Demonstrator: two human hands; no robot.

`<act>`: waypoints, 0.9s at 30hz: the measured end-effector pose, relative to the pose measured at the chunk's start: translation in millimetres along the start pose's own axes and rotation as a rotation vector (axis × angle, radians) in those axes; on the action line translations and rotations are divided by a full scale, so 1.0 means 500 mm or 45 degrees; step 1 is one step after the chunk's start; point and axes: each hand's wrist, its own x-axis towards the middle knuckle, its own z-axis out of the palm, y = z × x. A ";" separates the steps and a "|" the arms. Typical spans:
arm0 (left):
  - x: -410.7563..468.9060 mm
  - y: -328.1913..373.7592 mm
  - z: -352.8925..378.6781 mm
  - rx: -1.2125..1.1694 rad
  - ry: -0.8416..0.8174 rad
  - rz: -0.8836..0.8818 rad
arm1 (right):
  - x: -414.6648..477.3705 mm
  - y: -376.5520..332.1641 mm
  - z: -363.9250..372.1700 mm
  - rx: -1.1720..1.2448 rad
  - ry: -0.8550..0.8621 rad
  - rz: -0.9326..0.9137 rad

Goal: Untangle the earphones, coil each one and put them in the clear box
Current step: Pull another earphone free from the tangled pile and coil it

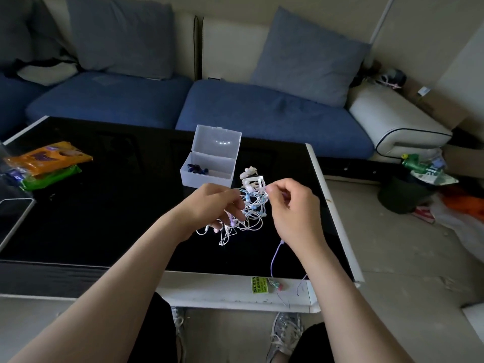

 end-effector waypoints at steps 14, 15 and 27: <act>0.000 -0.008 0.013 0.202 -0.031 0.130 | 0.013 0.032 -0.010 -0.695 0.259 0.024; -0.001 -0.006 0.015 0.110 -0.052 0.138 | 0.015 0.038 -0.009 -0.706 0.242 0.043; 0.034 -0.010 0.052 -0.432 0.090 0.195 | 0.003 0.043 -0.005 -0.264 -0.684 0.232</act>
